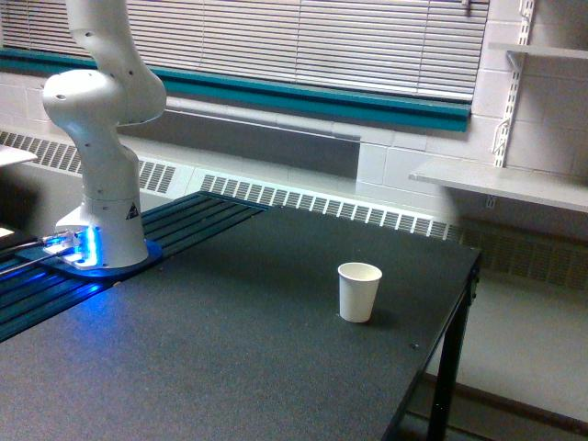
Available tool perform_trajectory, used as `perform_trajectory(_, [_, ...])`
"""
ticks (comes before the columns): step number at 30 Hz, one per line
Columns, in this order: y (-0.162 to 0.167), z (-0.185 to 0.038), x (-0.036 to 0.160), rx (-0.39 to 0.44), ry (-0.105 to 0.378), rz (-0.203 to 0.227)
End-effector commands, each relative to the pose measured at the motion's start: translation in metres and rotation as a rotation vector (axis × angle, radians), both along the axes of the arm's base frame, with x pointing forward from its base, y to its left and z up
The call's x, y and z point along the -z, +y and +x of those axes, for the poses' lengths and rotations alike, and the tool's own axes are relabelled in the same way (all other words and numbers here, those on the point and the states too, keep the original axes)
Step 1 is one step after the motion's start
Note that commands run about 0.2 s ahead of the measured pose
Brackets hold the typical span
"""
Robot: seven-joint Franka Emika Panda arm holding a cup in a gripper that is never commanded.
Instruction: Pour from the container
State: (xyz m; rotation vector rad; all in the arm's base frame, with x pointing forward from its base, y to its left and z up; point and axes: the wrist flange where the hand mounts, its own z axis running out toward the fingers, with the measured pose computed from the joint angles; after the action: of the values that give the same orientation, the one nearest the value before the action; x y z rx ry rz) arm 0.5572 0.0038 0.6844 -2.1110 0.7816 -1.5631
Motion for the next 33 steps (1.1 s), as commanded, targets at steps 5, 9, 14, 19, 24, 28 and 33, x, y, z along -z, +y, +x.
perform_trajectory(5, [0.019, -0.013, -0.010, -0.039, -0.166, -0.025])
perform_trajectory(9, [0.022, -0.017, -0.010, -0.048, -0.197, -0.036])
perform_trajectory(14, [0.026, -0.018, -0.003, -0.059, -0.184, -0.051])
perform_trajectory(19, [0.028, -0.019, 0.003, -0.062, -0.171, -0.061])
perform_trajectory(24, [0.027, -0.021, 0.009, -0.062, -0.159, -0.067])
perform_trajectory(28, [0.028, -0.022, 0.015, -0.064, -0.143, -0.076])
perform_trajectory(33, [0.030, -0.024, 0.024, -0.068, -0.121, -0.089])
